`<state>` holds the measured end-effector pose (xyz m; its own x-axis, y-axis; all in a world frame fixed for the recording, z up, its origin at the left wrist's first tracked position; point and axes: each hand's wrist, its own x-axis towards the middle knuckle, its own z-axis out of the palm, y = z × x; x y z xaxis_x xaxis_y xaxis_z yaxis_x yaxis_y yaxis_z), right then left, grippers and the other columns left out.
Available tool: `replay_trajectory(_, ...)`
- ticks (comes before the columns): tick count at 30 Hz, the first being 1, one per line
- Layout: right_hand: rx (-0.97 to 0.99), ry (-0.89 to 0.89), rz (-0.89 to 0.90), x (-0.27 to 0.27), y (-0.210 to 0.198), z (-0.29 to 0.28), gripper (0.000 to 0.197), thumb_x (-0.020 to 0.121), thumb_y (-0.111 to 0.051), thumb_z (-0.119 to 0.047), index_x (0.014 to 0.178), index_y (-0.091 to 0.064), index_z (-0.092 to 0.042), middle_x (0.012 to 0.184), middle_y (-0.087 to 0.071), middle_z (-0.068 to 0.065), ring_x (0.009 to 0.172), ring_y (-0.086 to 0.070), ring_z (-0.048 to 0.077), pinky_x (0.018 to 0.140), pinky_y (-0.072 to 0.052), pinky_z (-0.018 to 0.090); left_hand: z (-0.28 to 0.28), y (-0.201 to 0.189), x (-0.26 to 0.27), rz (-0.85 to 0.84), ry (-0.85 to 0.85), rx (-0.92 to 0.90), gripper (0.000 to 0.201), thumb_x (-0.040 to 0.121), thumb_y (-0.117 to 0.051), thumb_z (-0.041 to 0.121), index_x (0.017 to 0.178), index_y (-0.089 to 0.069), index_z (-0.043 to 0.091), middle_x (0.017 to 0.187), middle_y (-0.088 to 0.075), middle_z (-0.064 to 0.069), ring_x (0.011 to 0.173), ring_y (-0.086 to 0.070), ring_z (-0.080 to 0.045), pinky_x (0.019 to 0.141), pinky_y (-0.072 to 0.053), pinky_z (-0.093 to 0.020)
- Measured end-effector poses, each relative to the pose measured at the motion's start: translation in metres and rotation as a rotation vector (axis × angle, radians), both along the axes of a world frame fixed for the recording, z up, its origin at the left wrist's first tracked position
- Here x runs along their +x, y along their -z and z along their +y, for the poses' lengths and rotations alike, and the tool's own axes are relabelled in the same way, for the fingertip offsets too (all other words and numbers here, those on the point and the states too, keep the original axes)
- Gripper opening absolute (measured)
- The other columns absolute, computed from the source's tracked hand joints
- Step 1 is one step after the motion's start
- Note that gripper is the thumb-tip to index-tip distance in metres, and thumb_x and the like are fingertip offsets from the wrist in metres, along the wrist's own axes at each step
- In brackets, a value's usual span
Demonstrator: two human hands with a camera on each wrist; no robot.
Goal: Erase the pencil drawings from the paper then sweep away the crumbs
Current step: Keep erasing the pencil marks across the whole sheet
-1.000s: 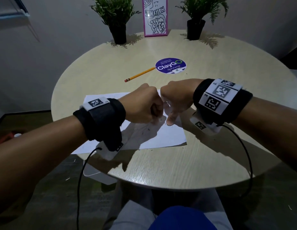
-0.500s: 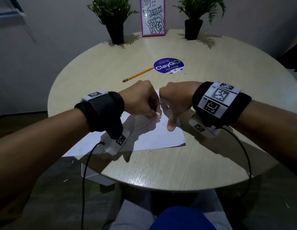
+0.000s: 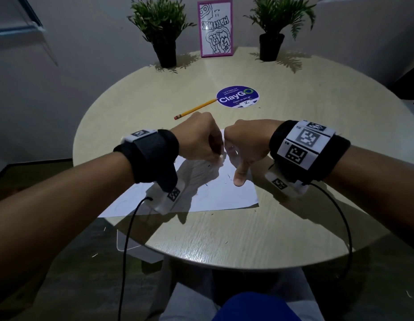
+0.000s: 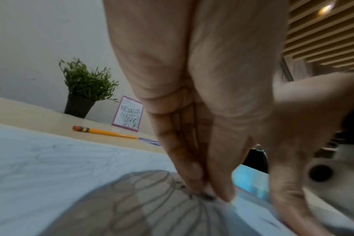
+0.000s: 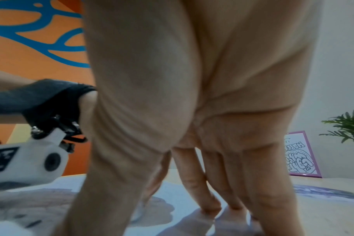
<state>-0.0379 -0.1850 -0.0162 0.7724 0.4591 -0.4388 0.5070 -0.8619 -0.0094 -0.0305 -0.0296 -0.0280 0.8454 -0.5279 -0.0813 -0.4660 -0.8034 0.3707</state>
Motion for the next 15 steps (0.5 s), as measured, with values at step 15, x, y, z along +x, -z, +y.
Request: replay_trajectory(15, -0.050, 0.014, 0.017, -0.001, 0.001, -0.002, 0.069, 0.060, -0.088, -0.058, 0.106, -0.058, -0.014, 0.101, -0.066, 0.002, 0.094, -0.064, 0.025, 0.076, -0.051, 0.034, 0.006, -0.001, 0.021, -0.066, -0.021, 0.045, 0.015, 0.071, -0.089, 0.023, 0.082, -0.079, 0.019, 0.073, -0.073, 0.009, 0.067, -0.066, -0.001, 0.068, -0.056, -0.023)
